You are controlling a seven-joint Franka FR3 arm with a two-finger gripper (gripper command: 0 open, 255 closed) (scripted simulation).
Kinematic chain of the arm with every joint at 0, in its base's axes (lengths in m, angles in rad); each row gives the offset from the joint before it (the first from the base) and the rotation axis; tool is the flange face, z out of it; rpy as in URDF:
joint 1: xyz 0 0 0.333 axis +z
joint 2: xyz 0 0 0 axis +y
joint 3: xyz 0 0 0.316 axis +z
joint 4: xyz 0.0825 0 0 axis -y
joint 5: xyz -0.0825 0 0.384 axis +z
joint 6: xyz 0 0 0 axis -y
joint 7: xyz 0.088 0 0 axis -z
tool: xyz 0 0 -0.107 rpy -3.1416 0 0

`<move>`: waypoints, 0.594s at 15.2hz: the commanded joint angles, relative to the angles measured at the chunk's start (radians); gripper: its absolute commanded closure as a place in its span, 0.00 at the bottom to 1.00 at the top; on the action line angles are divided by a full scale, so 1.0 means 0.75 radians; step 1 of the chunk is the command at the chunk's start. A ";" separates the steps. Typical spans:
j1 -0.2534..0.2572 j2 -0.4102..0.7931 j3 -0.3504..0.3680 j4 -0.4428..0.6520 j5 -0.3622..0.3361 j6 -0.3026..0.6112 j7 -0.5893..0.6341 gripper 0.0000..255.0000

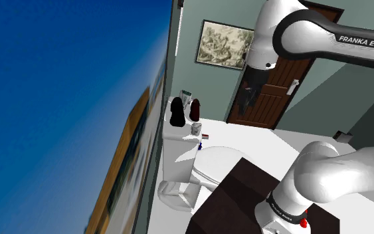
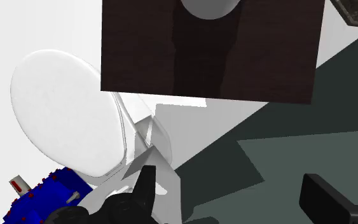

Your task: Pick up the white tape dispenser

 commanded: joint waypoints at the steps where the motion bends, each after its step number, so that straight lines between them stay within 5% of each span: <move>1: 0.000 0.000 0.000 0.000 0.000 0.000 0.000 0.00; 9: -0.086 0.242 0.003 -0.123 -0.009 0.417 0.144 0.00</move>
